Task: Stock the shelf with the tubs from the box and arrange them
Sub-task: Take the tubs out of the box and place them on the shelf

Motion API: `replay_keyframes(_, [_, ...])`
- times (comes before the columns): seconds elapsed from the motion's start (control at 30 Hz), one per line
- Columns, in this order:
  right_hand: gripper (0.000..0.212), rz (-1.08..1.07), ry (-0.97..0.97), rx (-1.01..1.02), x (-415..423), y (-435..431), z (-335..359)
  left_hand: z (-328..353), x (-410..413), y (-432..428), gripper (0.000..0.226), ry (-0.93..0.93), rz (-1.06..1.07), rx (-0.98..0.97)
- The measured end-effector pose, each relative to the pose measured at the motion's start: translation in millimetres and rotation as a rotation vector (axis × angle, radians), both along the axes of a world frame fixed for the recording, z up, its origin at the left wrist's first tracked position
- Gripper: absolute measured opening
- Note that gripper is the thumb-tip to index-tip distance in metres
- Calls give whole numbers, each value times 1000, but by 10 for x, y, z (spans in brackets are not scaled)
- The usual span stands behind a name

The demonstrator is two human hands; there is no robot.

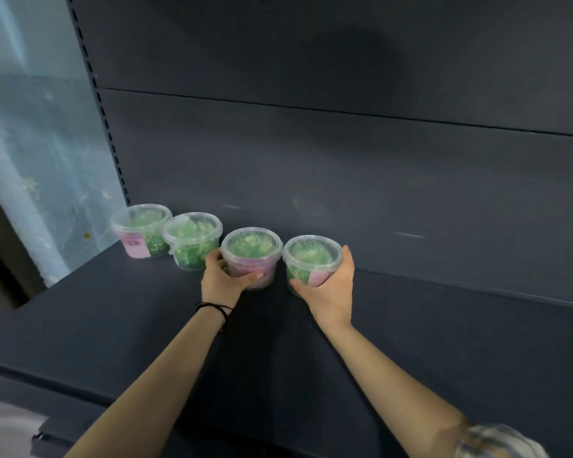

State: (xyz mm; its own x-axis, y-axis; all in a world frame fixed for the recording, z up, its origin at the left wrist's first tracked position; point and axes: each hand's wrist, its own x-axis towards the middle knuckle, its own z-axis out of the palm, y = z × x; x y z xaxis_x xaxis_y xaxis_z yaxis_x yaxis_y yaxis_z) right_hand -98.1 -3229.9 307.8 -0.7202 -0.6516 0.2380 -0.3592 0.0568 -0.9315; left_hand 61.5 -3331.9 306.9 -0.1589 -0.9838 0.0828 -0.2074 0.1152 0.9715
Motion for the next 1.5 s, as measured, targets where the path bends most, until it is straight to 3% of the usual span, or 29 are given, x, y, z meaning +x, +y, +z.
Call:
replay_keyframes(0.17, [125, -105, 76, 105, 58, -165, 13, 46, -10, -234, 93, -60, -13, -30])
replay_keyframes(0.43, [127, -133, 19, 178, 141, -148, 35, 37, 107, -378, 91, -137, -164, -41])
replay_keyframes(0.6, [87, -115, 93, 193, 164, 337, 81, 86, 245, -102, 74, -190, -111, -20])
replay_keyframes(0.73, [64, -158, 104, 168, 154, 911, 164, 158, 360, 290, 57, -197, -173, -110])
replay_keyframes(0.97, [61, -226, 108, 110, 111, 2354, 401, 490, 186, 1496, 65, -293, -383, -291])
replay_keyframes(1.2, [52, -384, 194, 157, 8, 4484, 434, 479, -236, 3419, 46, -212, -589, -406])
replay_keyframes(1.33, [44, -495, 188, 221, -7, 5686, 146, 184, -510, 4551, 45, -217, -741, -456])
replay_keyframes(1.5, [44, -592, 71, 369, 19, 6901, -506, -488, -865, 5708, 45, -372, -972, -375])
